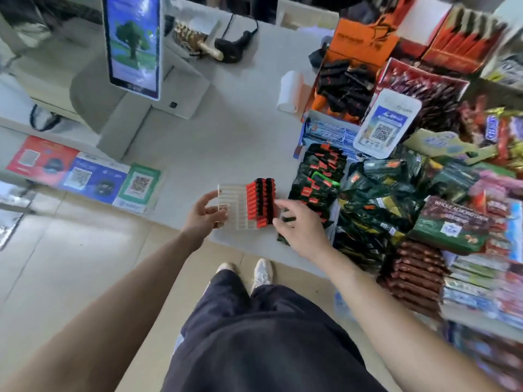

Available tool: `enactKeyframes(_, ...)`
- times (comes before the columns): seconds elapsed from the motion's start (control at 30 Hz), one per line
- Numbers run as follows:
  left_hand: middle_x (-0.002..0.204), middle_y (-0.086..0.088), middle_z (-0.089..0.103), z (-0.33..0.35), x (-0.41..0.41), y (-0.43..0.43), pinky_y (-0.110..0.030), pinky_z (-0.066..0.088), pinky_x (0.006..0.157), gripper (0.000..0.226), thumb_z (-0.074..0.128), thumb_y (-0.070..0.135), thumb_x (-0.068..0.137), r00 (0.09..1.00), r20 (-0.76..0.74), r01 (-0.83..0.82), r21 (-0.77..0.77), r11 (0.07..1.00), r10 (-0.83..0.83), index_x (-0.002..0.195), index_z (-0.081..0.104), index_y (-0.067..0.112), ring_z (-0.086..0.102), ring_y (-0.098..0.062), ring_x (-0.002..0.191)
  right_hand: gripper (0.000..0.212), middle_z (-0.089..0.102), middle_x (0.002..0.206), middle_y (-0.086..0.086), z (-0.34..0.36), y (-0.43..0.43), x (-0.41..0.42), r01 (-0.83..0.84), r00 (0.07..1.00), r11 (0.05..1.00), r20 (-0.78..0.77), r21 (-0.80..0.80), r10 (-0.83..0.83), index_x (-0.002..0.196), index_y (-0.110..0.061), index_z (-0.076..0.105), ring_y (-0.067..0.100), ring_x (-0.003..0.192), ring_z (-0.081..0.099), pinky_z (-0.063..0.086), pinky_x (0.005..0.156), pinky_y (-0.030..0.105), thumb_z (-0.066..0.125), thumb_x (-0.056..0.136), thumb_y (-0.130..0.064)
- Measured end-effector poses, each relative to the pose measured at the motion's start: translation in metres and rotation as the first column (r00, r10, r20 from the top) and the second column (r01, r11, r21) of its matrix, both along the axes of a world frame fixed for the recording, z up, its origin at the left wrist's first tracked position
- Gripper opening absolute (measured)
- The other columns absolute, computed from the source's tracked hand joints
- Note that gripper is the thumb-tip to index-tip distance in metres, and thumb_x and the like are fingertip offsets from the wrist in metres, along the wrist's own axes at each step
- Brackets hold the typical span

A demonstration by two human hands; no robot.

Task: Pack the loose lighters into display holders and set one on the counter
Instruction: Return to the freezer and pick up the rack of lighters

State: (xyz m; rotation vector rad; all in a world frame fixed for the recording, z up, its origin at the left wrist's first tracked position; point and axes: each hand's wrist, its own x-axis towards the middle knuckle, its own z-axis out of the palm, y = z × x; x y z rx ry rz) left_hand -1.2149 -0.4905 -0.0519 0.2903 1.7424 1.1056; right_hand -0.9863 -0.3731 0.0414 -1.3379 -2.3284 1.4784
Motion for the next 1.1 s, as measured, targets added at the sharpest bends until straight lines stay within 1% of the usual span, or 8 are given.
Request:
enactKeyframes(0.1,0.101,-0.011,0.074,-0.01,-0.01,0.022,-0.039,0.055,0.08,0.05,0.064,-0.002,0.095,0.998,-0.045,0.045,-0.007,0.999,-0.046,0.138,0.056,0.023,0.066,-0.023,0.082,0.04,0.061,0.131,0.003,-0.009,-0.006,0.007,-0.03,0.997,0.946,0.072,0.322,0.007,0.131,-0.013,0.064,0.02,0.125,0.049,0.042,0.11,0.041,0.069,0.091,-0.018)
enactKeyframes(0.2,0.109,-0.005,0.071,-0.013,-0.015,0.038,-0.043,0.057,0.087,0.048,0.069,0.014,0.095,0.913,-0.349,0.186,-0.1,0.978,-0.209,0.14,0.055,0.021,0.069,-0.025,0.091,0.055,0.049,0.148,0.005,-0.02,-0.015,0.009,-0.103,0.957,0.892,0.29,0.441,-0.033,0.137,-0.019,0.059,0.029,0.139,0.036,0.033,0.113,0.049,0.073,0.086,-0.03)
enactKeyframes(0.33,0.138,-0.012,0.054,-0.009,-0.011,0.036,-0.046,0.053,0.089,0.067,0.081,0.027,0.084,0.523,-0.714,0.411,-0.266,0.872,-0.464,0.143,0.053,0.013,0.055,-0.034,0.119,0.066,0.04,0.158,0.004,-0.031,-0.029,0.006,-0.141,0.88,0.894,0.468,0.425,-0.084,0.146,-0.026,0.048,0.03,0.147,0.027,0.021,0.118,0.05,0.068,0.085,-0.043)
enactKeyframes(0.47,0.139,-0.012,0.057,-0.018,-0.012,0.028,-0.049,0.053,0.09,0.069,0.087,0.037,0.073,0.181,-0.836,0.641,-0.299,0.707,-0.518,0.134,0.06,0.018,0.052,-0.038,0.124,0.065,0.048,0.152,-0.002,-0.036,-0.034,-0.004,-0.091,0.851,0.886,0.498,0.455,-0.168,0.142,-0.028,0.052,0.029,0.146,0.031,0.021,0.118,0.052,0.074,0.082,-0.037)
enactKeyframes(0.53,0.136,-0.011,0.062,-0.026,-0.014,0.029,-0.05,0.055,0.09,0.067,0.089,0.037,0.072,0.083,-0.841,0.696,-0.335,0.635,-0.534,0.131,0.064,0.017,0.055,-0.036,0.125,0.062,0.05,0.15,-0.004,-0.036,-0.032,-0.007,-0.048,0.852,0.891,0.484,0.451,-0.199,0.14,-0.029,0.054,0.027,0.146,0.031,0.021,0.118,0.052,0.074,0.081,-0.033)
enactKeyframes(0.77,0.132,-0.005,0.065,-0.036,-0.027,0.058,-0.044,0.057,0.082,0.054,0.085,0.03,0.079,0.032,-0.889,0.755,-0.278,0.594,-0.457,0.127,0.066,0.018,0.057,-0.029,0.12,0.072,0.05,0.15,-0.008,-0.036,-0.031,-0.011,0.049,0.864,0.899,0.433,0.435,-0.257,0.149,-0.031,0.042,0.023,0.146,0.029,0.018,0.118,0.046,0.071,0.083,-0.03)
enactKeyframes(0.93,0.133,-0.007,0.064,-0.03,-0.03,0.117,-0.05,0.057,0.085,0.054,0.084,0.029,0.08,0.077,-0.851,0.725,-0.309,0.615,-0.519,0.13,0.066,0.019,0.056,-0.035,0.122,0.073,0.048,0.152,-0.006,-0.037,-0.032,-0.012,0.031,0.852,0.89,0.454,0.455,-0.262,0.149,-0.033,0.044,0.023,0.144,0.032,0.011,0.114,0.042,0.076,0.082,-0.031)
enactKeyframes(1.1,0.137,-0.01,0.061,-0.027,-0.038,0.185,-0.051,0.053,0.093,0.051,0.079,0.028,0.084,0.125,-0.82,0.678,-0.34,0.651,-0.558,0.132,0.064,0.021,0.052,-0.038,0.124,0.075,0.054,0.146,-0.005,-0.043,-0.032,-0.011,0.039,0.858,0.876,0.432,0.481,-0.276,0.143,-0.032,0.05,0.025,0.139,0.039,0.015,0.11,0.043,0.082,0.075,-0.03)
